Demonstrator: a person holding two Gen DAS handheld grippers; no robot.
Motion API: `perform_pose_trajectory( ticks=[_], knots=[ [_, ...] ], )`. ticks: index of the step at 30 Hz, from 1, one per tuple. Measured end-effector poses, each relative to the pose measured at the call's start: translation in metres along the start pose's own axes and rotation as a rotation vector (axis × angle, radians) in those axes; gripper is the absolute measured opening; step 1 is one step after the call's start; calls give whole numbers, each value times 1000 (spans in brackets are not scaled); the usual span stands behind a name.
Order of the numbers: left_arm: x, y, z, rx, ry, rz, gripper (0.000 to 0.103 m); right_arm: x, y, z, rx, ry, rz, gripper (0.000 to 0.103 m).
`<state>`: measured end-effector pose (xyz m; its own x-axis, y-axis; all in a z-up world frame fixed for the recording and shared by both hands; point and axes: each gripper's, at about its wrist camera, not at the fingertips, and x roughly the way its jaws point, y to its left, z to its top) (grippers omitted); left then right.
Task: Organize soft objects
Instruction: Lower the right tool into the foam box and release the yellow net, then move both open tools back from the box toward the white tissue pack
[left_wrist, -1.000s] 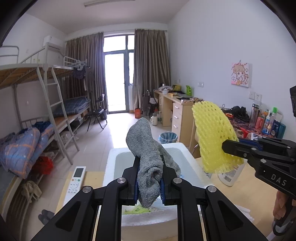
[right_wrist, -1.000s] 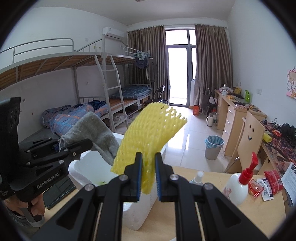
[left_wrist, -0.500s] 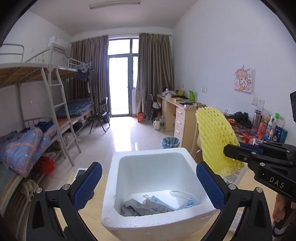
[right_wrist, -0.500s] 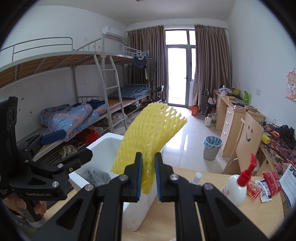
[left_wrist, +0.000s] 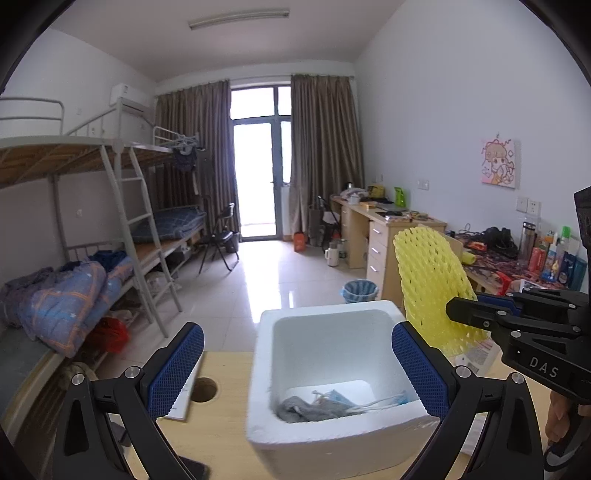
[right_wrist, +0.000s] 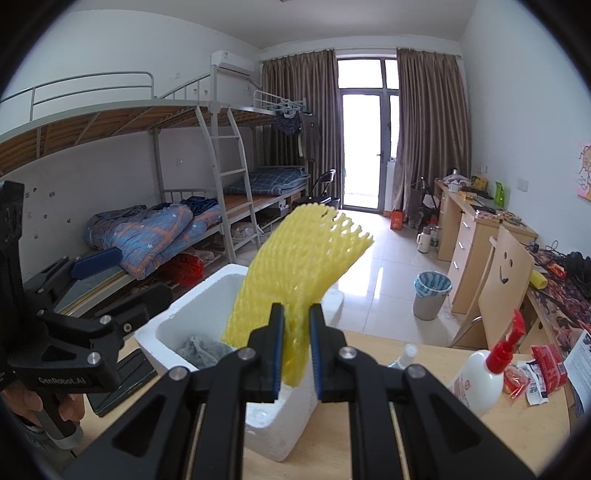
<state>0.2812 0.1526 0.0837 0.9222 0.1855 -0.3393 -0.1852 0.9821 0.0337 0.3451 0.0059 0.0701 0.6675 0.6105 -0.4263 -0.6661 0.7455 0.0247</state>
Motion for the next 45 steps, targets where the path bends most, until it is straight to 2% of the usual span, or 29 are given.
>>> perform_pose_trajectory(
  ticks=[14, 25, 26, 28, 30, 32, 45],
  knots=[
    [-20, 31, -7, -25, -9, 107, 102, 17, 28, 3, -39, 16, 91, 16],
    [-18, 37, -8, -33, -4, 123, 102, 27, 29, 3, -36, 35, 92, 17],
    [-18, 38, -7, -33, -6, 124, 102, 29, 29, 3, -40, 44, 78, 20],
    [-19, 37, -7, -33, -13, 124, 102, 31, 32, 3, -38, 50, 37, 50],
    [-21, 37, -8, -31, -19, 125, 102, 29, 29, 2, -26, 46, 51, 61],
    [-20, 36, -8, -32, -16, 120, 102, 26, 29, 2, -20, 45, 72, 61],
    [-37, 33, -7, -30, -29, 105, 102, 4, 31, 6, -33, 19, 69, 61]
  ],
)
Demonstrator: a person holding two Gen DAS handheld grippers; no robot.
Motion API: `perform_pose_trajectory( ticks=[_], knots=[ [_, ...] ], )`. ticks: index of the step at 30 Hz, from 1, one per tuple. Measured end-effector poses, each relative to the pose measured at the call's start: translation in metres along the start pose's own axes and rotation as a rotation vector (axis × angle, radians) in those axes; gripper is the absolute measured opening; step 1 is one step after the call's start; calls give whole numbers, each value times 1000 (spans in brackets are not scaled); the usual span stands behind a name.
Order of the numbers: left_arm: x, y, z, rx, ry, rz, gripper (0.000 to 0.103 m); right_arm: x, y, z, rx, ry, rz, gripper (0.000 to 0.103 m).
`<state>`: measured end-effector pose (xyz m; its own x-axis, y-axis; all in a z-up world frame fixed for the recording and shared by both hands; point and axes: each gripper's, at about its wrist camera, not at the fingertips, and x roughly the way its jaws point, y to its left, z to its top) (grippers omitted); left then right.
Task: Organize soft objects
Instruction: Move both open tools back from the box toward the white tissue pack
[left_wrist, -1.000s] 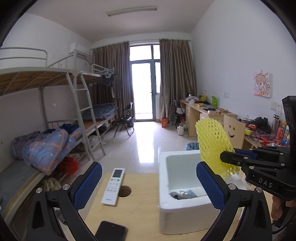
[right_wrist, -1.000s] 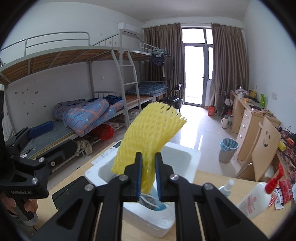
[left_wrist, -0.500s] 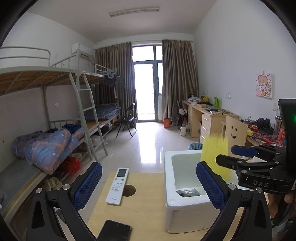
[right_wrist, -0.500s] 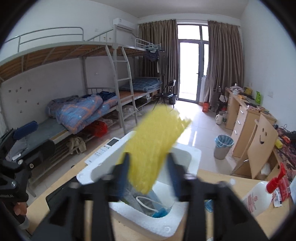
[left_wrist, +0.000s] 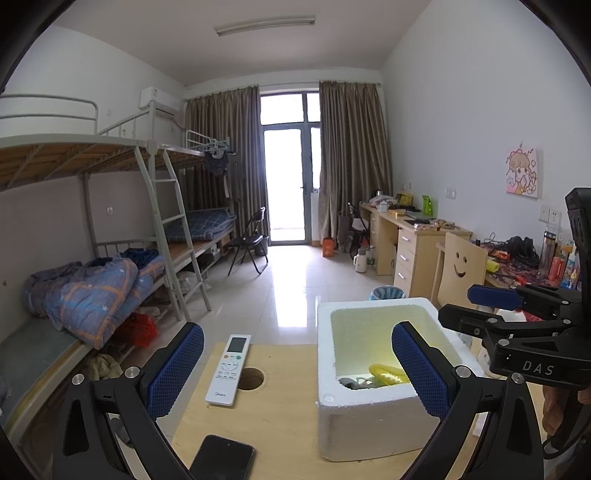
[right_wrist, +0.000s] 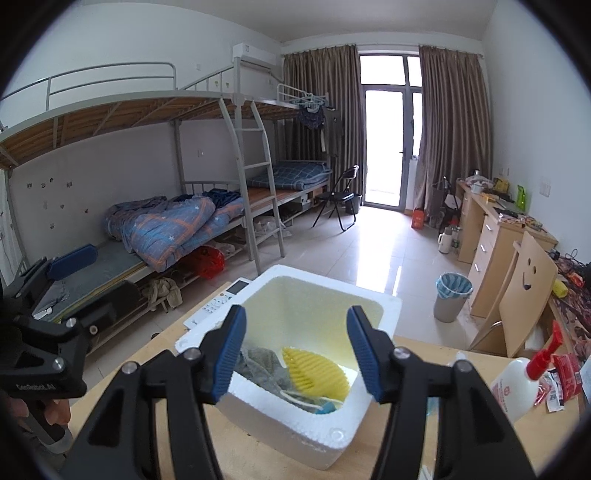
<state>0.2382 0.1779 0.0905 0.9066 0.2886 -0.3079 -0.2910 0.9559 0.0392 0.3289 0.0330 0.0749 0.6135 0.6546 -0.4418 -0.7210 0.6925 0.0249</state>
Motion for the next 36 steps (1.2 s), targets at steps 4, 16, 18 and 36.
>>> perform_pose_trajectory(
  ticks=[4, 16, 18, 36],
  knots=[
    [-10, -6, 1, 7, -12, -2, 102, -16, 0, 0, 6, -29, -32, 77],
    [-61, -17, 2, 23, -54, -4, 102, -70, 7, -8, 18, -96, -72, 103],
    [-72, -17, 4, 26, -67, 1, 102, -77, 10, -10, 10, -102, -83, 103],
    [-153, -34, -10, 64, -161, -30, 102, -160, 27, -46, 14, -175, -96, 103]
  ],
)
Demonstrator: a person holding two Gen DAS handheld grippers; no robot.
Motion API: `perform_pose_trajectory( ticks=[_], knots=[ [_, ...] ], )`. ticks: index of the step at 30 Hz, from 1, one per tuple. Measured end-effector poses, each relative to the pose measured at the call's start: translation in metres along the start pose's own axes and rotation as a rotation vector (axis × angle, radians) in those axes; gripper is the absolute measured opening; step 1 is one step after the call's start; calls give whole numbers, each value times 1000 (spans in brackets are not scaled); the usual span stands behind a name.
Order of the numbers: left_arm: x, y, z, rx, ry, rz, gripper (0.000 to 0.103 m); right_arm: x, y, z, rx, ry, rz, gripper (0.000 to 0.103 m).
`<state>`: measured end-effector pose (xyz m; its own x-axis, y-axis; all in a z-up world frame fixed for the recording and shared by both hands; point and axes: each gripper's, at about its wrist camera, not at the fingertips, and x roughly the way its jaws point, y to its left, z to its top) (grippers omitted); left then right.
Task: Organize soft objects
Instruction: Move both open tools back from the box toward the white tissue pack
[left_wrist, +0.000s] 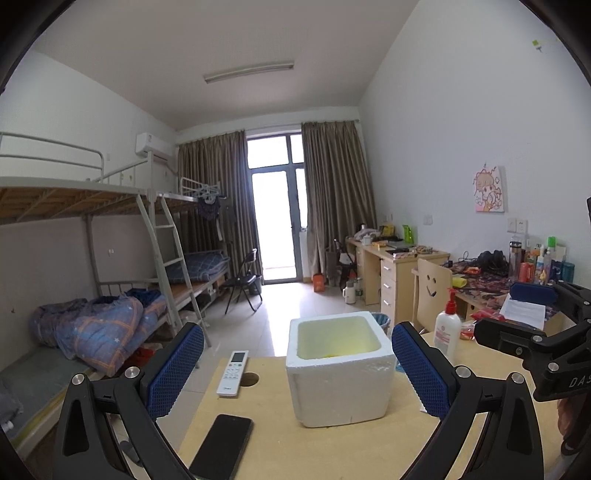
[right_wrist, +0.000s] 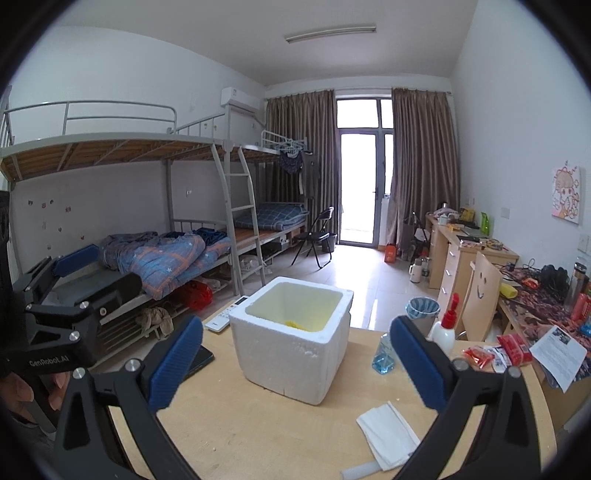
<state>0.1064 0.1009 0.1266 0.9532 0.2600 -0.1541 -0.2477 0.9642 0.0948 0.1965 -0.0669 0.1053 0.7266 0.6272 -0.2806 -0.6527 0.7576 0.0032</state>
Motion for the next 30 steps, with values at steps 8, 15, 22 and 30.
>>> perform_pose_trajectory(
  ticks=[8, 15, 22, 30],
  knots=[
    [-8, -10, -4, 3, -13, -11, 102, -12, 2, -6, 4, -9, -6, 103],
    [-6, -16, -24, -25, 9, -14, 102, -19, -4, -23, 19, -9, -21, 103],
    [-13, -18, -52, -67, -19, -51, 102, -24, -11, -44, 41, -12, -29, 103],
    [-20, -23, -76, -69, -9, 3, 102, -23, -13, -74, 37, 7, -44, 103]
  ],
)
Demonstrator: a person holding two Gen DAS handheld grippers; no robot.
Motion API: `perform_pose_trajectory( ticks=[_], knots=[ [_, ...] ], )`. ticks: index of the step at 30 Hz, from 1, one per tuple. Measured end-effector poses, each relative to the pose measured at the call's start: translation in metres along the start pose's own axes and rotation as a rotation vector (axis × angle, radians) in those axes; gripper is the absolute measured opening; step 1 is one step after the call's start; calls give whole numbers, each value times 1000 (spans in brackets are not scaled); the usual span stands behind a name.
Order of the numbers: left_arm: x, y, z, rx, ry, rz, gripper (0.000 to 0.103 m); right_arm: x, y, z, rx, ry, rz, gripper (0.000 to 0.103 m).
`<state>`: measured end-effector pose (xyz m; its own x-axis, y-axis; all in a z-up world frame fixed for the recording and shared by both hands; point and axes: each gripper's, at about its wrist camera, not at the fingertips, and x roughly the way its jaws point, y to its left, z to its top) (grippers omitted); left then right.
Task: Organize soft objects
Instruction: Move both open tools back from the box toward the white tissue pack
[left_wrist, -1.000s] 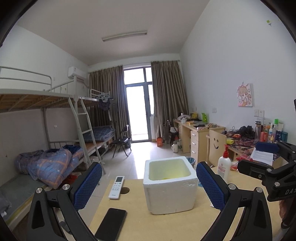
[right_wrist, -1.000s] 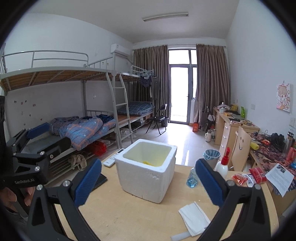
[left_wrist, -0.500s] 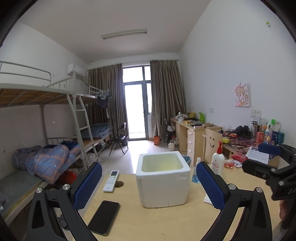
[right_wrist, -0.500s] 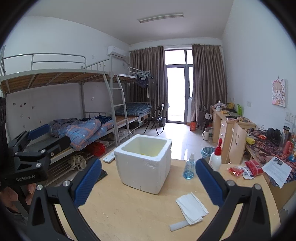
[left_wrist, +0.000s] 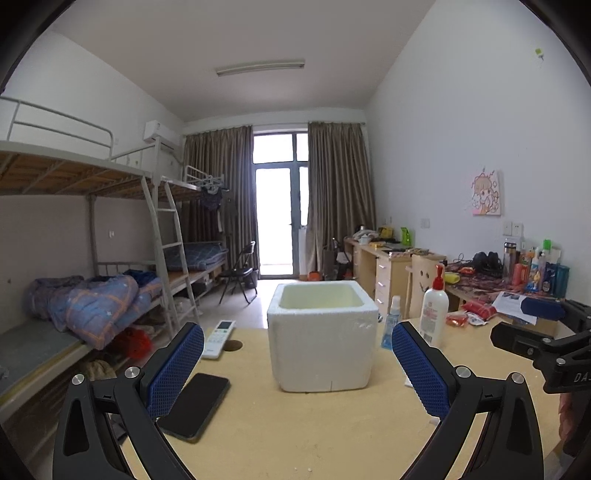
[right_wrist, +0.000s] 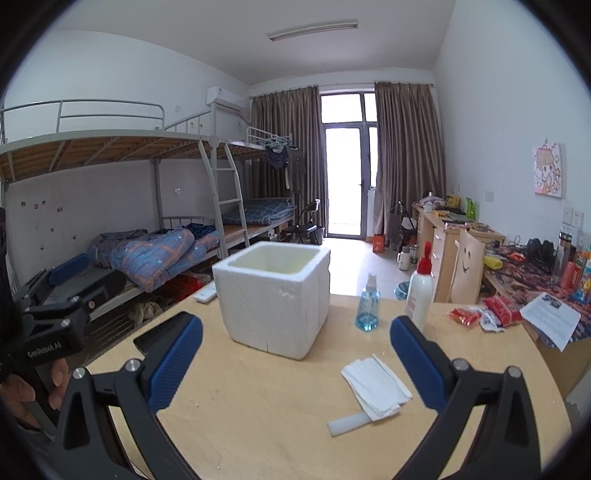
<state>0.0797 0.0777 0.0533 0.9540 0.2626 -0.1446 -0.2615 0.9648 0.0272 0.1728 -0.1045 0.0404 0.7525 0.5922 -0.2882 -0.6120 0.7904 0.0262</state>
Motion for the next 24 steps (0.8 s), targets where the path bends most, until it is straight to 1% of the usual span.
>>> perform_pose_trajectory(
  ticks=[3, 8, 11, 18, 24],
  knots=[
    [-2, 0, -12, 0, -2, 5, 102, 0, -6, -12, 17, 14, -8, 103],
    [-1, 1, -30, -16, 24, -27, 102, -1, -15, -32, 32, 37, -12, 103],
    [-1, -2, -37, 0, 33, -20, 102, -1, -16, -40, 33, 49, -15, 103],
    [0, -4, -49, -9, 79, -34, 102, -1, -20, -48, 33, 67, -12, 103],
    [1, -7, -55, -8, 103, -40, 102, 0, -25, -54, 56, 78, 30, 103]
  ],
)
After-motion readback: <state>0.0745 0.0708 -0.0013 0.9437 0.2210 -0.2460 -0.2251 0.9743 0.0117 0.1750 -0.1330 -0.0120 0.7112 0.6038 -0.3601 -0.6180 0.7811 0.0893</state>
